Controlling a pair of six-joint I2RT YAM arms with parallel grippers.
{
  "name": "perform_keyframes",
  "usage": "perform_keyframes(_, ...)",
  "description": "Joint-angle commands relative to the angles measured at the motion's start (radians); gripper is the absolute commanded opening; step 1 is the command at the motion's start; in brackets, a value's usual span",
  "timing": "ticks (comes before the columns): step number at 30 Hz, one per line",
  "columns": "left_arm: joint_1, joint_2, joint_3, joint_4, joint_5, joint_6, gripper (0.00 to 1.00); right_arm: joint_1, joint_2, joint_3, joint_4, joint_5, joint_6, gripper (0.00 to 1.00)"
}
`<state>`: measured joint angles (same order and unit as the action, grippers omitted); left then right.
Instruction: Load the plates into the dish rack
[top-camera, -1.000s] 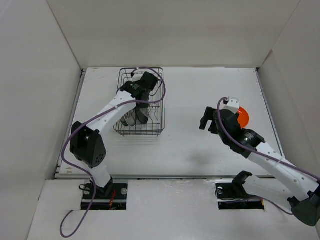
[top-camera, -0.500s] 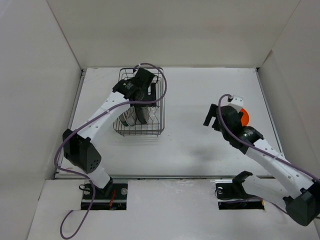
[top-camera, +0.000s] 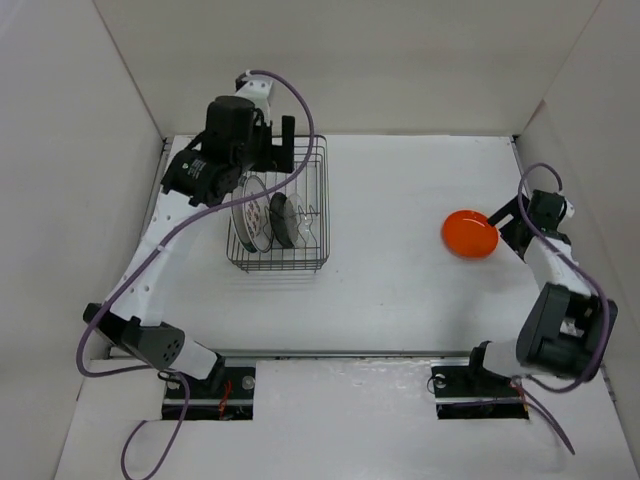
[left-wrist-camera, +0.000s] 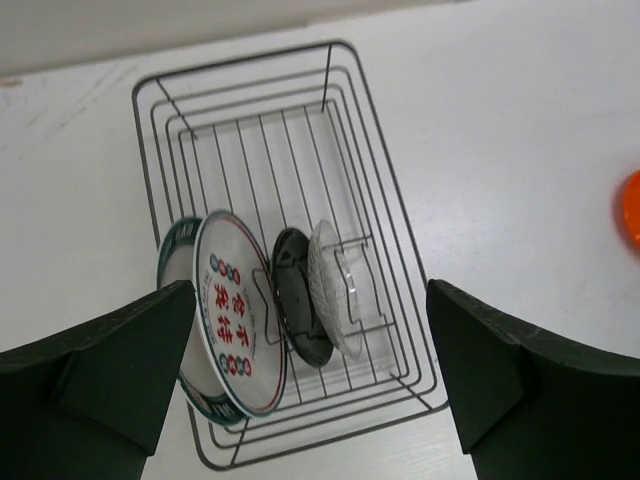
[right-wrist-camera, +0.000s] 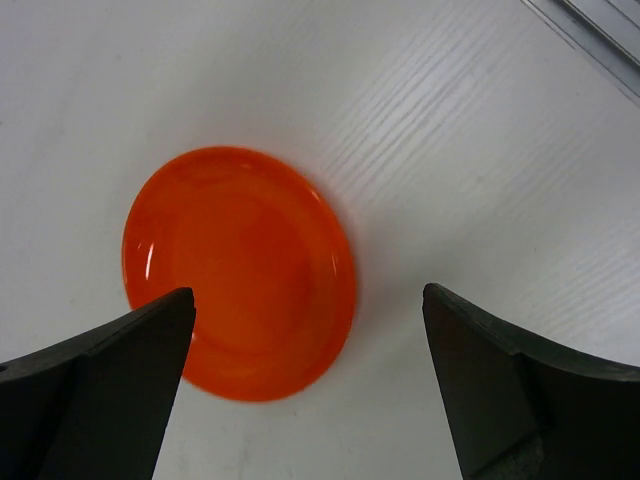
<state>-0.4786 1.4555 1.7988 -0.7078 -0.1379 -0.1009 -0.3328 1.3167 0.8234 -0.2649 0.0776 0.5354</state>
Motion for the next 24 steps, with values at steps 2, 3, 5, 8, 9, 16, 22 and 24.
perform_keyframes(2, 0.084, 0.048, 0.122, 0.05, 0.173, 0.076, 0.99, -0.043, 0.174, 0.124, 0.105, -0.113, -0.054, 0.99)
perform_keyframes(3, 0.103, 0.06, 0.132, 0.05, 0.254, 0.076, 0.99, -0.043, 0.249, 0.14, 0.093, -0.113, -0.063, 0.99)
perform_keyframes(5, 0.147, 0.097, 0.145, 0.05, 0.335, 0.09, 0.99, -0.052, 0.315, 0.163, 0.084, -0.124, -0.072, 0.97)
perform_keyframes(8, 0.172, 0.135, 0.157, 0.059, 0.443, 0.122, 0.99, -0.061, 0.401, 0.207, 0.073, -0.176, -0.083, 0.77)
perform_keyframes(9, 0.172, 0.135, 0.157, 0.059, 0.443, 0.122, 0.99, -0.061, 0.401, 0.221, 0.063, -0.176, -0.083, 0.77)
perform_keyframes(16, 0.19, 0.144, 0.139, 0.079, 0.434, 0.121, 0.99, -0.061, 0.509, 0.365, -0.132, -0.157, -0.092, 0.77)
perform_keyframes(22, 0.201, 0.163, 0.148, 0.068, 0.422, 0.121, 0.99, -0.061, 0.507, 0.353, -0.163, -0.127, -0.114, 0.67)
perform_keyframes(24, 0.201, 0.174, 0.178, 0.05, 0.422, 0.112, 0.99, -0.061, 0.484, 0.341, -0.172, -0.113, -0.114, 0.59)
